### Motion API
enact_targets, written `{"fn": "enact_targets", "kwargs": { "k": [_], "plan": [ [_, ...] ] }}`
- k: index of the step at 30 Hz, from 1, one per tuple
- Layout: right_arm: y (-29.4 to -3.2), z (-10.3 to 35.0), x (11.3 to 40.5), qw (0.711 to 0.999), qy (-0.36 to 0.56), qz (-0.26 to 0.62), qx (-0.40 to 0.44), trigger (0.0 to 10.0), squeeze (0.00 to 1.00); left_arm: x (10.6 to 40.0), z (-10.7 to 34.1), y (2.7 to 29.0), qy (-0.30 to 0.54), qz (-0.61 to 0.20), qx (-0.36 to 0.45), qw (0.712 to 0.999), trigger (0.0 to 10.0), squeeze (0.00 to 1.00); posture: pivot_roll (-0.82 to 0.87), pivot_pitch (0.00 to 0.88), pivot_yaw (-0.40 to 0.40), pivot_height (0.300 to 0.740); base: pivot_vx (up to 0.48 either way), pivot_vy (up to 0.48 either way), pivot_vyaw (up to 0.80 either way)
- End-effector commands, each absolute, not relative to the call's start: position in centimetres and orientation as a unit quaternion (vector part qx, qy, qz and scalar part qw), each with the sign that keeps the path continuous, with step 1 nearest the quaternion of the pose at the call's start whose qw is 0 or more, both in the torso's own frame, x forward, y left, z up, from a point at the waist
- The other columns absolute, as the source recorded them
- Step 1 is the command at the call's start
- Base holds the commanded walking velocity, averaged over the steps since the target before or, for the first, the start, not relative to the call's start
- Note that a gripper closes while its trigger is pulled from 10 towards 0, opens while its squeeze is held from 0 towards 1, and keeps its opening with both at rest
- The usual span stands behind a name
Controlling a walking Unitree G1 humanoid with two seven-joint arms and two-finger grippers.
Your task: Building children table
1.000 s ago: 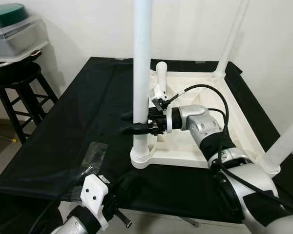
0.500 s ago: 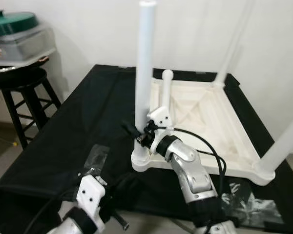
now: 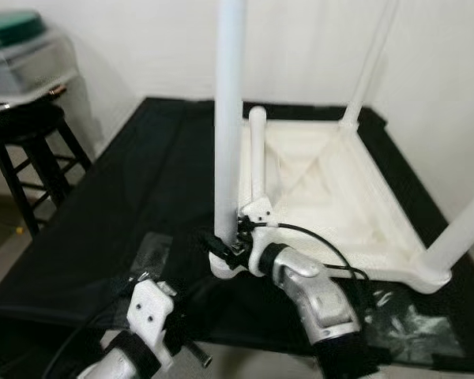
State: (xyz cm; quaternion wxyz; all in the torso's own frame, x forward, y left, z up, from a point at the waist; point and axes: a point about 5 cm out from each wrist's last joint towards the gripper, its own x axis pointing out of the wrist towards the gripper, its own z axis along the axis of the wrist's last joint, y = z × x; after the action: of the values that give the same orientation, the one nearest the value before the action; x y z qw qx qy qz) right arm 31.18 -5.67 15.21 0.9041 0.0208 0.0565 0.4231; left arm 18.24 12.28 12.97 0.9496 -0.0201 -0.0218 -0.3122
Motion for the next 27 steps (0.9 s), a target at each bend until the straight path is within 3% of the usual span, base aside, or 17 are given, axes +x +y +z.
{"fn": "enact_targets", "kwargs": {
  "k": [1, 2, 3, 4, 7, 11, 13, 18, 19, 27],
  "plan": [
    [-5.4, 16.2, 31.1, 0.896, 0.039, 0.441, 0.024, 10.0, 1.0, 18.2, 12.6, 12.2, -0.01, -0.311, -0.028, 0.95, 10.0, 0.0, 0.03, 0.09, -0.015, 0.74, 0.0, 0.0, 0.0],
    [-5.3, 18.6, 32.2, 0.848, 0.002, 0.53, 0.008, 10.0, 0.0, 18.3, 12.6, 12.1, -0.011, -0.312, -0.028, 0.95, 10.0, 0.0, 0.03, 0.084, -0.011, 0.74, 0.0, 0.0, 0.0],
    [-5.6, 19.7, 33.0, 0.826, -0.013, 0.564, -0.01, 10.0, 0.0, 18.4, 12.6, 12.1, -0.011, -0.312, -0.028, 0.95, 10.0, 0.0, 0.02, 0.081, -0.005, 0.74, 0.0, 0.0, 0.0],
    [-5.6, 19.7, 33.0, 0.826, -0.013, 0.564, -0.01, 10.0, 0.0, 18.4, 12.6, 12.1, -0.011, -0.312, -0.028, 0.95, 10.0, 0.0, 0.02, 0.081, -0.005, 0.74, 0.0, 0.0, 0.0],
    [-6.4, 21.5, 35.2, 0.782, -0.021, 0.62, -0.06, 10.0, 0.0, 18.5, 12.5, 12.1, -0.009, -0.313, -0.029, 0.949, 10.0, 0.0, 0.03, 0.076, 0.0, 0.74, 0.0, 0.0, 0.0],
    [-6.7, 22.2, 36.3, 0.777, -0.014, 0.625, -0.067, 10.0, 0.0, 18.5, 12.4, 12.1, -0.008, -0.314, -0.029, 0.949, 10.0, 0.0, 0.03, 0.075, 0.0, 0.74, 0.0, 0.0, 0.0],
    [-6.6, 23.1, 37.6, 0.79, 0.004, 0.609, -0.064, 10.0, 0.0, 18.4, 12.4, 12.1, -0.006, -0.313, -0.028, 0.949, 10.0, 0.0, 0.06, 0.072, -0.005, 0.74, 0.0, 0.0, 0.0],
    [-6.6, 23.1, 37.8, 0.785, 0.016, 0.615, -0.065, 9.9, 0.0, 18.4, 12.4, 12.1, -0.006, -0.312, -0.027, 0.95, 10.0, 0.0, 0.07, 0.075, -0.006, 0.74, 0.0, 0.0, 0.0],
    [-6.7, 23.1, 38.0, 0.785, 0.021, 0.617, -0.059, 0.0, 0.0, 18.4, 12.4, 12.1, -0.006, -0.311, -0.027, 0.95, 10.0, 0.0, 0.07, 0.075, -0.007, 0.74, 0.0, 0.0, 0.0],
    [-7.0, 22.9, 38.3, 0.782, 0.016, 0.622, -0.043, 0.0, 0.0, 18.4, 12.4, 12.0, -0.006, -0.311, -0.028, 0.95, 10.0, 0.0, 0.07, 0.08, -0.01, 0.74, 0.0, 0.0, 0.0]
  ]
}}
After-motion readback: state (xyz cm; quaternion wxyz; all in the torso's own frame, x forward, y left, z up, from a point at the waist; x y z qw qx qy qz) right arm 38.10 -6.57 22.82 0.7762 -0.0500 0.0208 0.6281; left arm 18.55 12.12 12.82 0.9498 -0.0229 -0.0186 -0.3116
